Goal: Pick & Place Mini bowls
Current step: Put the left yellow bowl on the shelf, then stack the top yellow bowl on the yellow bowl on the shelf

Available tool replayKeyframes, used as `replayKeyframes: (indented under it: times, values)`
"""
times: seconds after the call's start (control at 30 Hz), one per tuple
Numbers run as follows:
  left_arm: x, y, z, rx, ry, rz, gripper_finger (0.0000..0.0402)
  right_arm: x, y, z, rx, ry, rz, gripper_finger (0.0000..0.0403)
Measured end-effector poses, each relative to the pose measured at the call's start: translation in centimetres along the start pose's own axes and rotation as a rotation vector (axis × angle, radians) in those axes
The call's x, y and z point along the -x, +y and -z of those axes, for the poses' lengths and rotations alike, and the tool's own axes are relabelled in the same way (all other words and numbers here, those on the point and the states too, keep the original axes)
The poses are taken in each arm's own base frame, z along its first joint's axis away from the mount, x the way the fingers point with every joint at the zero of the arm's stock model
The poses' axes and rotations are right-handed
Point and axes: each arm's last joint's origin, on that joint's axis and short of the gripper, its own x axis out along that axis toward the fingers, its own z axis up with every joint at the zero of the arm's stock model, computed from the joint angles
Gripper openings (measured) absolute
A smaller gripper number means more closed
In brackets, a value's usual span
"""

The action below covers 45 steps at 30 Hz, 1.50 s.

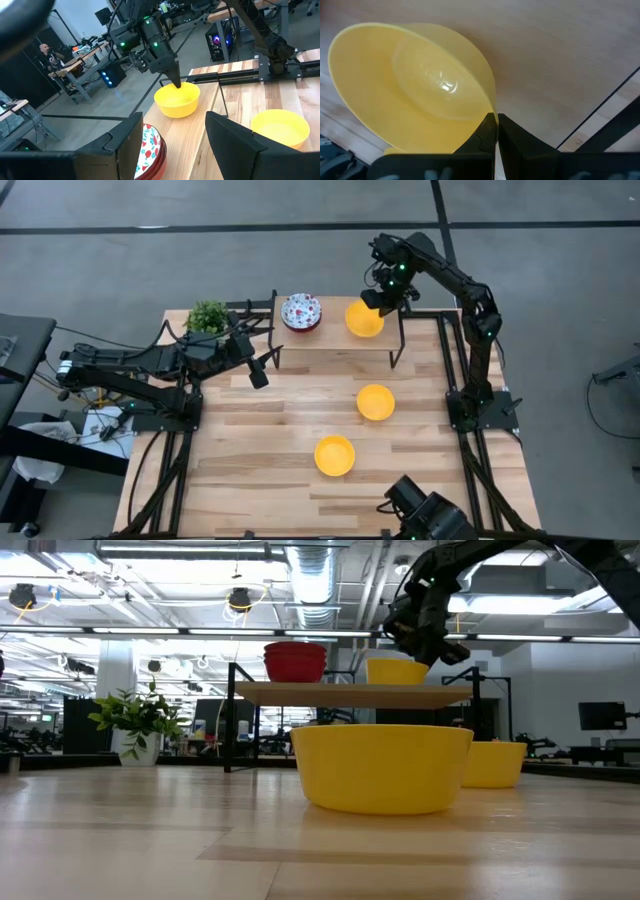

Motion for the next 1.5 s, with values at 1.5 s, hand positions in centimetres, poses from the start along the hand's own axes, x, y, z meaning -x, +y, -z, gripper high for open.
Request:
replayKeyframes:
  times: [1.5]
  values:
    - [0.0,0.1,-0.2,0.017,-0.020,-0.007,0.0214,5.3,0.7,0.6,0.123,-0.204,-0.018,0.0061]
